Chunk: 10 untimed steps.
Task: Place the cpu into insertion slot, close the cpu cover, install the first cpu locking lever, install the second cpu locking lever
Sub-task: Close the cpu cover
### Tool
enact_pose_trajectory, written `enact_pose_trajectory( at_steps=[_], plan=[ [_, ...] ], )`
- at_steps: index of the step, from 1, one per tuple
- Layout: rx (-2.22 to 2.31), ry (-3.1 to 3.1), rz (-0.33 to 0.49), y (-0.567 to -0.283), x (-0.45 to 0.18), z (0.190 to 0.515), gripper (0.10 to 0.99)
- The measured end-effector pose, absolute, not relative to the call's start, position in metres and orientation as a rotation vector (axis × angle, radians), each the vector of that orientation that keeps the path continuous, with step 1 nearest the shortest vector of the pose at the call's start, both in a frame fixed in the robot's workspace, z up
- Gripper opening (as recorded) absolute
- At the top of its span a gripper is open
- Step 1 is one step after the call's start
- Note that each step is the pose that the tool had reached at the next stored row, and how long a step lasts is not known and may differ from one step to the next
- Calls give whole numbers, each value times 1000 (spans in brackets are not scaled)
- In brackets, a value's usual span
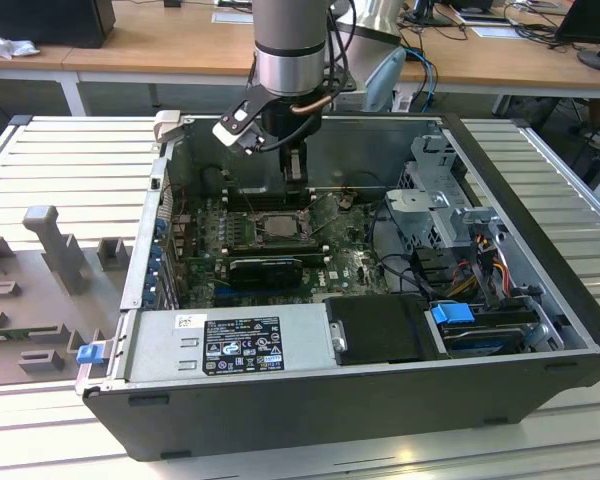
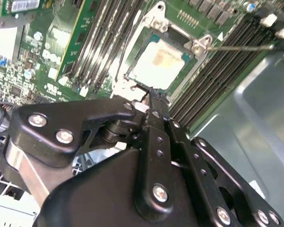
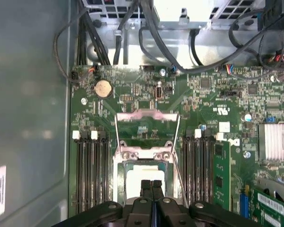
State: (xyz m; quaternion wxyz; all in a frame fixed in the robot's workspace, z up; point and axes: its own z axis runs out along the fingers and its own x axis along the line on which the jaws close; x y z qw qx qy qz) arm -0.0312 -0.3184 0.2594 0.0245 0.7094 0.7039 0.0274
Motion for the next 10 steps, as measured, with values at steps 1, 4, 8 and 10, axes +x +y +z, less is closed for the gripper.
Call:
enact_pose_trajectory(
  at_steps=[1, 4, 8, 10],
  plan=[
    [2195, 2178, 84, -318, -30, 259, 106],
    [2195, 2178, 84, -318, -30, 265, 106],
    [2195, 2178, 84, -318, -26, 267, 106],
    [2195, 2178, 84, -318, -22, 267, 106]
  ],
)
